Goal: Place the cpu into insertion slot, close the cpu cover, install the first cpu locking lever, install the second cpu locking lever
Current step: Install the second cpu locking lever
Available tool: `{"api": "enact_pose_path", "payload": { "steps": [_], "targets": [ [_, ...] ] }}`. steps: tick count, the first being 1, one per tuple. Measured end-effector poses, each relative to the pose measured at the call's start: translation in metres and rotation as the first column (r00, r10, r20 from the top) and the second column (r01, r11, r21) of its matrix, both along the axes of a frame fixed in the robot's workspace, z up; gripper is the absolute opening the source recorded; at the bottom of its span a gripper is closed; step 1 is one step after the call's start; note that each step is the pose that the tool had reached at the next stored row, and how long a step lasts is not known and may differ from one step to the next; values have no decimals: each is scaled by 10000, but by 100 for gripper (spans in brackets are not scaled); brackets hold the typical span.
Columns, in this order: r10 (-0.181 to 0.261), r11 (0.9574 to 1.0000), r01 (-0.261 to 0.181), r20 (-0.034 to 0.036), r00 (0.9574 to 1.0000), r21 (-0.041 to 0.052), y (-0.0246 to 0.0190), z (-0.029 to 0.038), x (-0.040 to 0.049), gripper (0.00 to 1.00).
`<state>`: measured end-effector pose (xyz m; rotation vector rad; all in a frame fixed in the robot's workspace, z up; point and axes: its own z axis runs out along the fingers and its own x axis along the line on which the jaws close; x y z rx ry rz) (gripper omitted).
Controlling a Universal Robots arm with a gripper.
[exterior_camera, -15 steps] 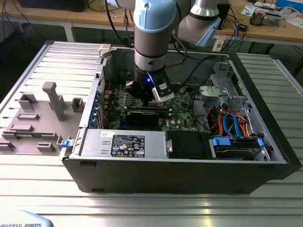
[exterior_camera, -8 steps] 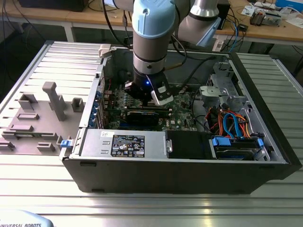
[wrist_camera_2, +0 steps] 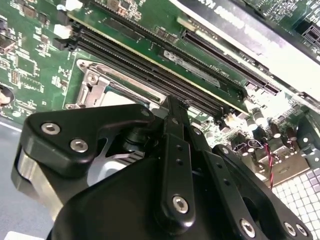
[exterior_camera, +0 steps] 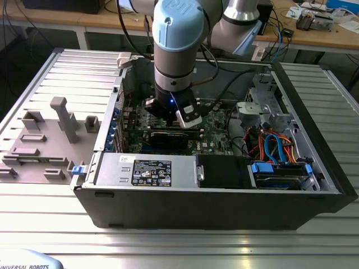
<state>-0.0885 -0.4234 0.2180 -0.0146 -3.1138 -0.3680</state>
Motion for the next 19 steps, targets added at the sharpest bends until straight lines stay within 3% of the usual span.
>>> {"api": "enact_pose_path", "payload": {
  "steps": [2, 7, 12, 19],
  "targets": [
    [1, 9999, -1, -1, 10000, 104, -14, -27, -34, 11],
    [1, 9999, -1, 0, 10000, 161, -26, -75, -62, 11],
    [0, 9994, 0, -1, 10000, 353, -31, -102, -98, 11],
    [-2, 9991, 2, -1, 10000, 428, -31, -160, -130, 11]
  ]
}}
